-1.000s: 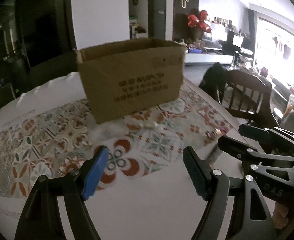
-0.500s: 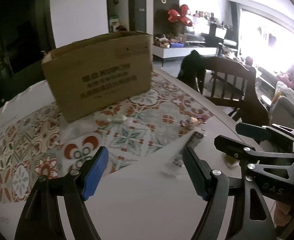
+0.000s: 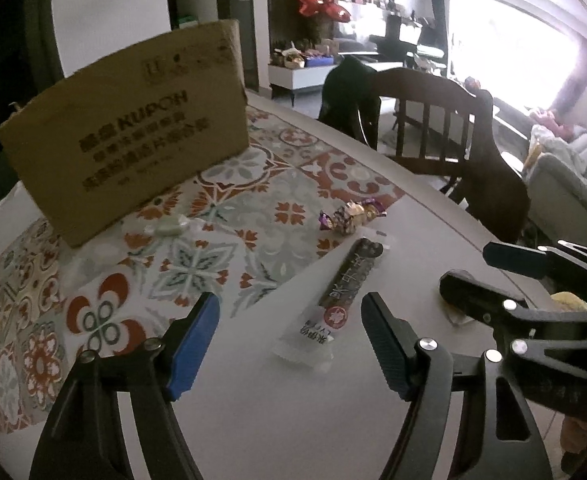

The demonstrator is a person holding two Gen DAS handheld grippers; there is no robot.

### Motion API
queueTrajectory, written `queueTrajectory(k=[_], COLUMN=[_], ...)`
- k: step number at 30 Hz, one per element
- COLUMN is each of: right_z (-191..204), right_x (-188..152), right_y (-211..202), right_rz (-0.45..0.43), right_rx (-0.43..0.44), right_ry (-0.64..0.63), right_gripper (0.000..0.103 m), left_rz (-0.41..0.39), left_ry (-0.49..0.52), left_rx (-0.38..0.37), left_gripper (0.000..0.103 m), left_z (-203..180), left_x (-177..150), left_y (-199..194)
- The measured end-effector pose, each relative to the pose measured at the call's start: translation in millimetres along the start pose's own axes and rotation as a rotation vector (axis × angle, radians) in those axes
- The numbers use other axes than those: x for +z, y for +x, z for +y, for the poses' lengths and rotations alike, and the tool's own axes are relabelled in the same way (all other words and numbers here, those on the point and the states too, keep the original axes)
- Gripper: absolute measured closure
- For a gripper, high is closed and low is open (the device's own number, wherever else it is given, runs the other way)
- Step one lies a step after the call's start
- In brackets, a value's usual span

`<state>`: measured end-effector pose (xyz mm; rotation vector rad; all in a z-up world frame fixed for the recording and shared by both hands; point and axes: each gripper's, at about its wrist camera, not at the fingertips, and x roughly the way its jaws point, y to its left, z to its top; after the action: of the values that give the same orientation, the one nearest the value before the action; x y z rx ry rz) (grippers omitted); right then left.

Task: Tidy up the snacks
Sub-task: 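Withdraw both tools from the box back over the remaining snacks, then grasp the round brown candy with the right tool while the left tool grasps the dark wafer stick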

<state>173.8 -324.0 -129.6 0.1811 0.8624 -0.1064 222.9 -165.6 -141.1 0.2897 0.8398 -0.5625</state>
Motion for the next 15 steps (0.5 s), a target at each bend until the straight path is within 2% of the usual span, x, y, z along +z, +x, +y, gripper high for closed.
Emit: queueTrajectory(k=[12,15], right_z=[-5,-5], right_x=[-11,-13], right_y=[12,15], right_rz=[0.043,0.051], right_rx=[-0.026,-0.024], right_ry=[0.02,0.02], right_gripper=[0.048,0.049], left_rz=[0.035,0.041], left_ry=[0.007,0.002], left_rx=[-0.025,-0.038], left_gripper=[0.034,0.04], left_z=[-6,-7], left_x=[3,4], left_y=[20,22])
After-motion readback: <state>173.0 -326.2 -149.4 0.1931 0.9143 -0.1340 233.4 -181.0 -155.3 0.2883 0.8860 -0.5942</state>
